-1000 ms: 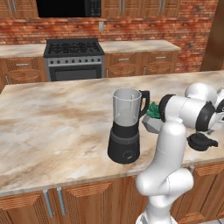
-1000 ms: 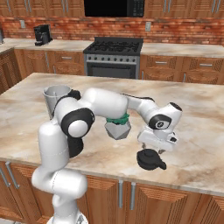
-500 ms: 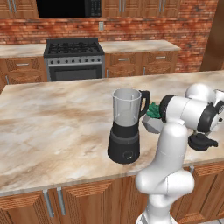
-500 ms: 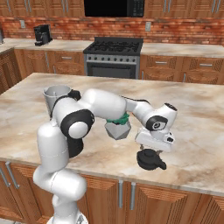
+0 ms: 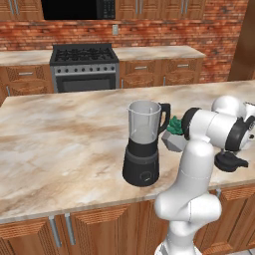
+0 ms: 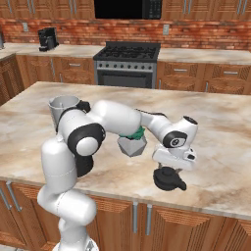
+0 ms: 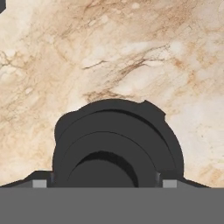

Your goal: Open the blender lid, put the orange in the blender, close the lid, and start the blender.

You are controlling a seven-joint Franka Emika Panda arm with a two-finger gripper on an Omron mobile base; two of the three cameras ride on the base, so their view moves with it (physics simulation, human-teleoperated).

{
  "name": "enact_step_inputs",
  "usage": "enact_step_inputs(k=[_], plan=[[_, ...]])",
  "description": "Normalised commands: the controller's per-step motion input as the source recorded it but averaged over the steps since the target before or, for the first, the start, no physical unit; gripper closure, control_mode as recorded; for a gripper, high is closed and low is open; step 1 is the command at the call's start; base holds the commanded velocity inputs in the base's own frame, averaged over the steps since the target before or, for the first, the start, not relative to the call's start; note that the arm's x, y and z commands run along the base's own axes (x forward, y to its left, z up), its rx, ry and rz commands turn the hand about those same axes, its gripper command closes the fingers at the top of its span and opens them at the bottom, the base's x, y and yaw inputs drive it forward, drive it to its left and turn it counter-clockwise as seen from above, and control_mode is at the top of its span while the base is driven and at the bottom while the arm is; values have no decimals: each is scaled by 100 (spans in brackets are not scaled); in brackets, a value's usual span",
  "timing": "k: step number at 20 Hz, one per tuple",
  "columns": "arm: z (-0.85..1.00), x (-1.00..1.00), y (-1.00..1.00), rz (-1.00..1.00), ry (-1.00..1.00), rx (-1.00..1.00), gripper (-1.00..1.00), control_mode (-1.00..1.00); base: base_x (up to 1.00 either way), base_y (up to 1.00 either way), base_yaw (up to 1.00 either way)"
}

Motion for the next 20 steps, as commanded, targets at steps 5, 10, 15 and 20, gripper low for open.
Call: enact_step_inputs(k=[5,10,15,20], plan=[[-10,-16,0,-3,0,0,-100,-100,0,0,0],[-17,-10,2,-2,0,0,-100,-100,0,0,0],[-45,-7,22,0,0,-4,-100,-100,0,0,0],[-70,-18,44,0,0,-9,-100,-100,0,0,0]])
